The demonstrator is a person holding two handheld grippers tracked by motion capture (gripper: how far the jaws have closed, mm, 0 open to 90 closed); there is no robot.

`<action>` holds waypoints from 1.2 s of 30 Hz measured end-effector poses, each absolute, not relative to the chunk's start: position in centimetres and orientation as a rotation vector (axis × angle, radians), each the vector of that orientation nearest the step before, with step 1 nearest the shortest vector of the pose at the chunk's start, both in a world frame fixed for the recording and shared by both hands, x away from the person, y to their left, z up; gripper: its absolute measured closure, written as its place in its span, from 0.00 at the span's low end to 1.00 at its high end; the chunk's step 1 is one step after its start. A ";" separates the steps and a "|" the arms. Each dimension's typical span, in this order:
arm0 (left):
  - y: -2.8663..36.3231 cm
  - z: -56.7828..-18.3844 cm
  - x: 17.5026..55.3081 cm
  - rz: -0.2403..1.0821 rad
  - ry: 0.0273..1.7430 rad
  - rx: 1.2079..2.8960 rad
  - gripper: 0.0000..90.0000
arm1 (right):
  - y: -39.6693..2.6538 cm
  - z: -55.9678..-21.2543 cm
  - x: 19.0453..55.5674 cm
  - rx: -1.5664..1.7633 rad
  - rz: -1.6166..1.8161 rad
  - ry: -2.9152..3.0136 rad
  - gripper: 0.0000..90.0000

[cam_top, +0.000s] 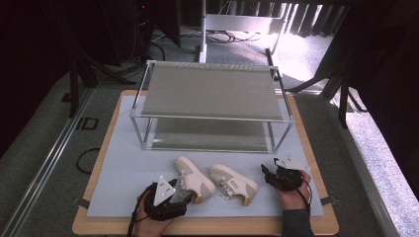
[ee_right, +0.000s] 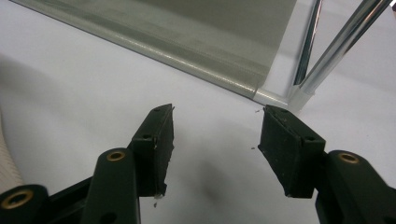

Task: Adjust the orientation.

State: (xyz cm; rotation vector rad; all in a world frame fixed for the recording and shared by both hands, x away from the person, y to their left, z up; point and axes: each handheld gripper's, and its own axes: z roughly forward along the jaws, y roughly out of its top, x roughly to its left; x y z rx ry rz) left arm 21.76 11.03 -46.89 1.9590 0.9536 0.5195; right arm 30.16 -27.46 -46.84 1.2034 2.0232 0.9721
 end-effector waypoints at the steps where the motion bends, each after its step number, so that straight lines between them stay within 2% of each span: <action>1: 11.0 -47.0 21.8 0.516 0.960 1.957 0.32 | -27.5 -46.8 30.2 1.204 0.972 2.022 0.49; 11: 9.7 -48.0 22.9 0.531 1.033 1.955 0.25 | -27.6 -46.9 30.2 1.206 0.965 2.017 0.48; 18: 9.5 -48.4 23.9 0.517 1.091 1.933 0.25 | -27.7 -47.0 30.2 1.209 0.961 2.016 0.48; 24: 10.1 -47.9 23.9 0.523 1.089 1.912 0.38 | -27.7 -47.1 30.2 1.210 0.959 2.019 0.48; 28: 10.8 -47.4 23.9 0.532 1.102 1.874 0.53 | -27.7 -47.1 30.2 1.209 0.957 2.019 0.48; 31: 11.4 -47.0 24.3 0.517 1.120 1.863 0.56 | -27.7 -47.1 30.2 1.207 0.957 2.021 0.48; 36: 11.6 -46.5 24.4 0.563 1.130 1.851 0.68 | -27.7 -47.1 30.2 1.205 0.956 2.022 0.48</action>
